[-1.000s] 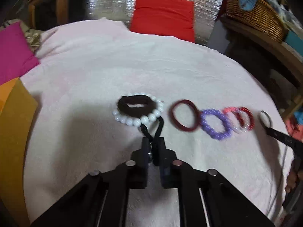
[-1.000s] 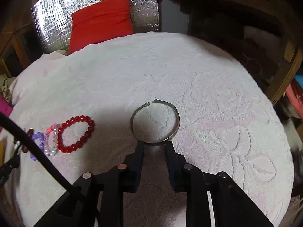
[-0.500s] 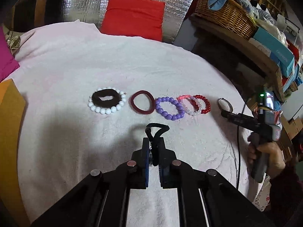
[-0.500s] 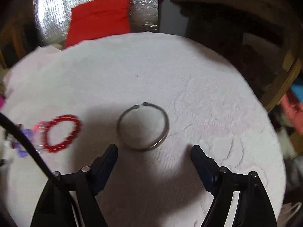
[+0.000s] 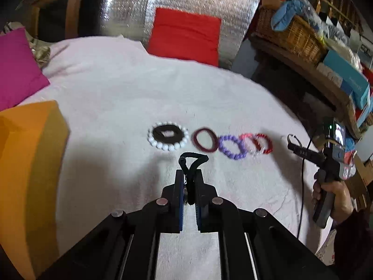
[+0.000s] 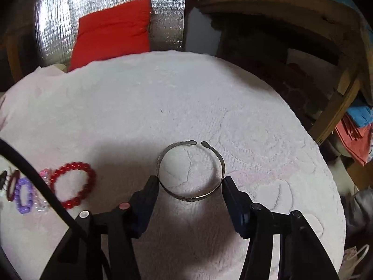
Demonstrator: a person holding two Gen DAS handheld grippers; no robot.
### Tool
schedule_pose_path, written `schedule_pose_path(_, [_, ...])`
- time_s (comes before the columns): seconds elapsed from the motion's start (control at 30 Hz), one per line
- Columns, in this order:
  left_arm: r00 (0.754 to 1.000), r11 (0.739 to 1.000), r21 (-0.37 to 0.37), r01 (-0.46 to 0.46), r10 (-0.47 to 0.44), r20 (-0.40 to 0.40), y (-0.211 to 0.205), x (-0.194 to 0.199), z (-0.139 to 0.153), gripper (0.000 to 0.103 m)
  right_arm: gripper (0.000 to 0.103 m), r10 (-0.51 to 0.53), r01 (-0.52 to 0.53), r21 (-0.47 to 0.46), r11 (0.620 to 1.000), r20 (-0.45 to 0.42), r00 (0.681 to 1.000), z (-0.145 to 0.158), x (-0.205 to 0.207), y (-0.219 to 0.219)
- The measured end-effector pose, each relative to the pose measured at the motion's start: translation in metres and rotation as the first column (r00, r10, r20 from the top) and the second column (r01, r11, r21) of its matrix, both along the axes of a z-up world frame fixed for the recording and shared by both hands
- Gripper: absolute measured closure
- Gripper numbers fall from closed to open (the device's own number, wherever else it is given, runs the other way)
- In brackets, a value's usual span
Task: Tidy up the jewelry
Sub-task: 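Carry the bangle and black cord into the orange box and open both tools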
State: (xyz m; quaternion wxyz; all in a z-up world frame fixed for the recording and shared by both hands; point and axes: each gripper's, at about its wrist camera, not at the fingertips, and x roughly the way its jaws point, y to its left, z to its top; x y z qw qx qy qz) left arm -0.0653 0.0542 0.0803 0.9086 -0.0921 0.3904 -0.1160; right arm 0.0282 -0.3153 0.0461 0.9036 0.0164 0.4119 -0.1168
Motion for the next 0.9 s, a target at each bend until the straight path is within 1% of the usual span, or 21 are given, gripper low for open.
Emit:
schedule_pose_path(0.13, [0.995,0.998,0.011,-0.064,0.063,0.076,0.011,-0.02,0.02,0.095,0.044,0.047,-0.051,0.051,0.997,0.077,0.996,0.026,-0.013,0.017])
schedule_pose_path(0.2, [0.989,0.994,0.017,-0.105,0.103,0.108,0.018,-0.031,0.027,0.095,0.044,0.097,-0.109,0.109,0.988,0.111,0.989,0.039,-0.021,0.036])
schedule_pose_path(0.3, [0.973,0.983,0.021,-0.183,0.178,0.148,0.034,-0.045,0.036,0.095,0.044,0.177,-0.2,0.16,0.967,0.149,0.973,0.051,-0.03,0.068])
schedule_pose_path(0.4, [0.945,0.96,0.017,-0.281,0.273,0.182,0.055,-0.06,0.044,0.094,0.044,0.275,-0.307,0.192,0.932,0.175,0.945,0.057,-0.037,0.113])
schedule_pose_path(0.47, [0.921,0.938,0.021,-0.347,0.336,0.199,0.068,-0.07,0.046,0.094,0.044,0.328,-0.365,0.219,0.905,0.188,0.926,0.058,-0.041,0.143])
schedule_pose_path(0.5, [0.9,0.918,0.024,-0.396,0.383,0.206,0.079,-0.076,0.047,0.094,0.044,0.362,-0.403,0.236,0.884,0.198,0.911,0.059,-0.043,0.162])
schedule_pose_path(0.53, [0.886,0.903,0.025,-0.428,0.414,0.208,0.088,-0.081,0.047,0.094,0.044,0.382,-0.425,0.241,0.873,0.205,0.901,0.059,-0.045,0.174])
schedule_pose_path(0.57, [0.872,0.888,0.025,-0.458,0.444,0.206,0.096,-0.086,0.047,0.094,0.044,0.414,-0.459,0.244,0.854,0.215,0.884,0.06,-0.048,0.192])
schedule_pose_path(0.6, [0.855,0.87,0.021,-0.493,0.48,0.197,0.108,-0.092,0.044,0.094,0.044,0.435,-0.482,0.247,0.841,0.222,0.873,0.06,-0.051,0.205])
schedule_pose_path(0.63, [0.84,0.852,0.02,-0.522,0.511,0.183,0.119,-0.097,0.042,0.094,0.044,0.471,-0.521,0.255,0.815,0.232,0.851,0.061,-0.054,0.225])
schedule_pose_path(0.73, [0.792,0.795,0.044,-0.605,0.595,0.136,0.15,-0.109,0.03,0.094,0.044,0.545,-0.602,0.265,0.753,0.26,0.797,0.059,-0.068,0.269])
schedule_pose_path(0.8, [0.751,0.749,0.057,-0.66,0.655,0.085,0.173,-0.116,0.02,0.094,0.044,0.595,-0.656,0.267,0.706,0.278,0.754,0.057,-0.077,0.299])
schedule_pose_path(0.87, [0.72,0.718,0.056,-0.694,0.693,0.044,0.192,-0.122,0.011,0.094,0.044,0.649,-0.711,0.265,0.651,0.292,0.703,0.055,-0.086,0.331])
schedule_pose_path(0.9, [0.709,0.707,0.063,-0.705,0.704,0.031,0.199,-0.124,0.007,0.094,0.044,0.672,-0.735,0.258,0.628,0.297,0.678,0.053,-0.092,0.346])
